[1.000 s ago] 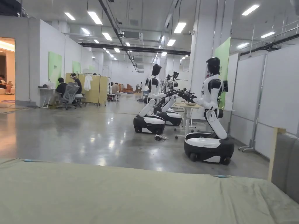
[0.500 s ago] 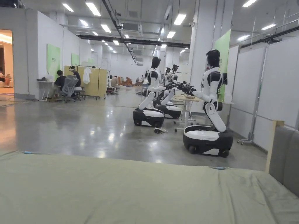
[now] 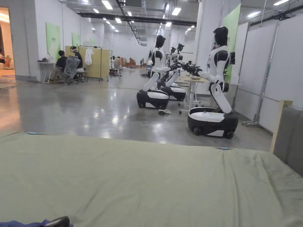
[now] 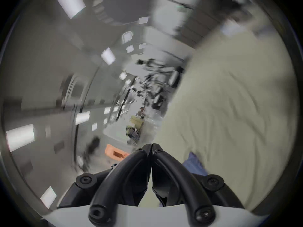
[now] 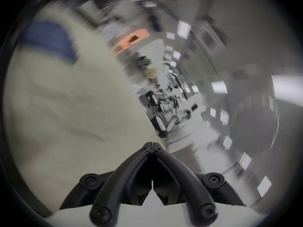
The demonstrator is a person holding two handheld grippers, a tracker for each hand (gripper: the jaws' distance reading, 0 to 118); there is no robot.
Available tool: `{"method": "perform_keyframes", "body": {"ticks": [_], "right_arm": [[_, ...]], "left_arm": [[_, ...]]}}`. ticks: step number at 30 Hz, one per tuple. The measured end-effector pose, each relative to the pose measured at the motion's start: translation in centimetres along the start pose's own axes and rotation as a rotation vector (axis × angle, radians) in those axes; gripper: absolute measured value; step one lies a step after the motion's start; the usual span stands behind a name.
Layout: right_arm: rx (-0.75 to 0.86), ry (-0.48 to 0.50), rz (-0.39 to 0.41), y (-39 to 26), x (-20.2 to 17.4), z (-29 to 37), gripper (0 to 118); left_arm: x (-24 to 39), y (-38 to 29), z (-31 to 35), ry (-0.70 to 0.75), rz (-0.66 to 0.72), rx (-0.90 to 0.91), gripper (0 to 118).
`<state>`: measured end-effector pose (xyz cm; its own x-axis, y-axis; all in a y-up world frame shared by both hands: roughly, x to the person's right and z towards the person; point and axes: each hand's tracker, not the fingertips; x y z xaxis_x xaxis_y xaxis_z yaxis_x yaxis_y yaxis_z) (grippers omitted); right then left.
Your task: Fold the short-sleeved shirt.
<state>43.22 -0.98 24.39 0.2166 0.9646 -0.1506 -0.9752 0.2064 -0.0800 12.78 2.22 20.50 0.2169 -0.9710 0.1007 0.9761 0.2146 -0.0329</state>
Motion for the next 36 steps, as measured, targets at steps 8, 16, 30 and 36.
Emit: {"method": "perform_keyframes", "body": {"ticks": [8, 16, 30, 36], "right_arm": [[0.122, 0.137, 0.687, -1.9, -6.1, 0.9, 0], [0.004, 0.013, -0.007, -0.1, 0.5, 0.3, 0], [0.047, 0.092, -1.248, -1.6, 5.4, 1.5, 0], [0.065, 0.109, -1.269, -0.3, 5.4, 1.5, 0]], "left_arm": [[7.4, 0.5, 1.2, -0.202, -0.334, 0.068, 2], [-3.6, 0.5, 0.9, -0.097, 0.486, 0.023, 2], [-8.5, -6.3, 3.5, -0.024, 1.342, 0.144, 2], [-8.2, -7.3, 3.7, 0.008, 1.338, 0.105, 2]]}}
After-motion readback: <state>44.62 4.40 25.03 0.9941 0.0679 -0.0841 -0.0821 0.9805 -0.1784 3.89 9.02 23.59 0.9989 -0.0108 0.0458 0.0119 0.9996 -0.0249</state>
